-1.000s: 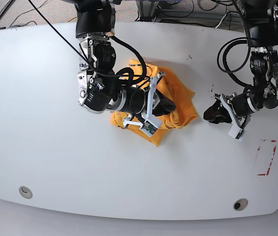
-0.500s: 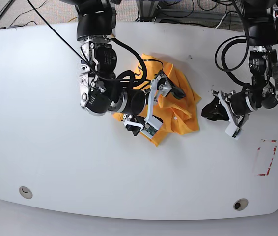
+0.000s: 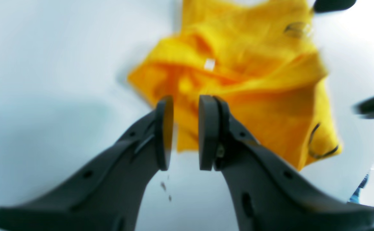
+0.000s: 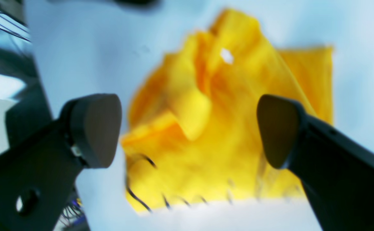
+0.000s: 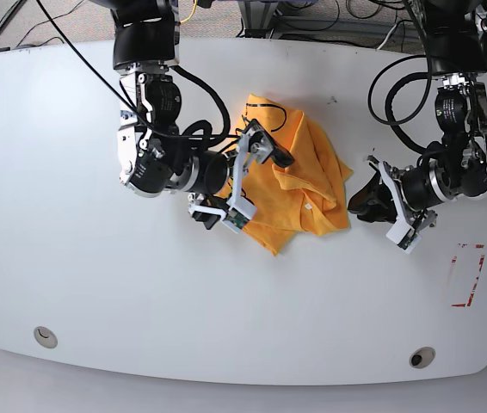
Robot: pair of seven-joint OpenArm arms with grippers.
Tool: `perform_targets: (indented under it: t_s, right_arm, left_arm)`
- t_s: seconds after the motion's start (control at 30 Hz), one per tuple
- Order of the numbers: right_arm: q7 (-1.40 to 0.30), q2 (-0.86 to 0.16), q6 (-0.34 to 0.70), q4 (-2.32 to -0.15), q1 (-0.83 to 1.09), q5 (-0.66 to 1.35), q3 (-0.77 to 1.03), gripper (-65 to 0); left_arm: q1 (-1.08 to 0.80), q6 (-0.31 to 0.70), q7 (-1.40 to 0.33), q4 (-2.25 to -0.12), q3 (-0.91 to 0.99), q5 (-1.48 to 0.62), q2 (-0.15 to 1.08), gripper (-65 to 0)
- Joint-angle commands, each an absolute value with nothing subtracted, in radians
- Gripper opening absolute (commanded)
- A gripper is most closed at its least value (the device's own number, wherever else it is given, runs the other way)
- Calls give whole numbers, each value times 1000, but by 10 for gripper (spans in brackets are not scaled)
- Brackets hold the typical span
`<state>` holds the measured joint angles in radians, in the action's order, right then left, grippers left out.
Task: Layout the t-shirt on the table in an organized manner, then fold the t-shirt properly
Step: 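Drag the bundle with the right gripper and flatten it on the table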
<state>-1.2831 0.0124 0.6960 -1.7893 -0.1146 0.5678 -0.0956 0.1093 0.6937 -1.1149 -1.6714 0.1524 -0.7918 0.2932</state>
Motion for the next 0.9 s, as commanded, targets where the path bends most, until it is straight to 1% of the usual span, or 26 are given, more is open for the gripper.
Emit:
perform_targets:
  t_s: [0.0,0.07,0.2,0.3,0.37,0.43,0.6,0.7,0.83,0.87]
  right_arm:
    - [-1257,15,698,-1804,-120,590,-101,0]
    - [-1257,15,698,-1802,-119,590,-101,-41]
    - [-1257,22,698,-1802,-102,590,-101,-193]
    - [-1254,38,698,-1802,-102,590,-101,-287]
    - [-1244,56,698,-1801,-101,587,-101,-315]
    - [-1234,67,698,-1791,-101,587,-101,-314]
    - [-1221,88,698,-1702,-102,587,-101,-270]
    - [-1194,94,698,-1667,-102,587,-101,-249]
    - [-1184,99,698,-1644,-102,587,-101,-254]
    - [-1182,99,698,-1636,-102,587,-101,-265]
  left_arm:
    - [125,698,-1112,-1695,156,-812,303,-524]
    - [125,698,-1112,-1693,157,-811,306,-524]
    - [122,698,-1112,-1695,157,-809,306,-524]
    - [120,698,-1112,-1695,157,-809,306,-524]
    - [119,698,-1112,-1695,159,-809,306,-524]
    - [119,698,-1112,-1696,159,-809,309,-525]
    - [113,698,-1113,-1699,160,-812,335,-525]
    - [96,698,-1113,-1701,199,-812,335,-525]
    - [74,698,-1113,-1713,268,-812,335,-525]
    - [68,698,-1113,-1715,285,-812,335,-525]
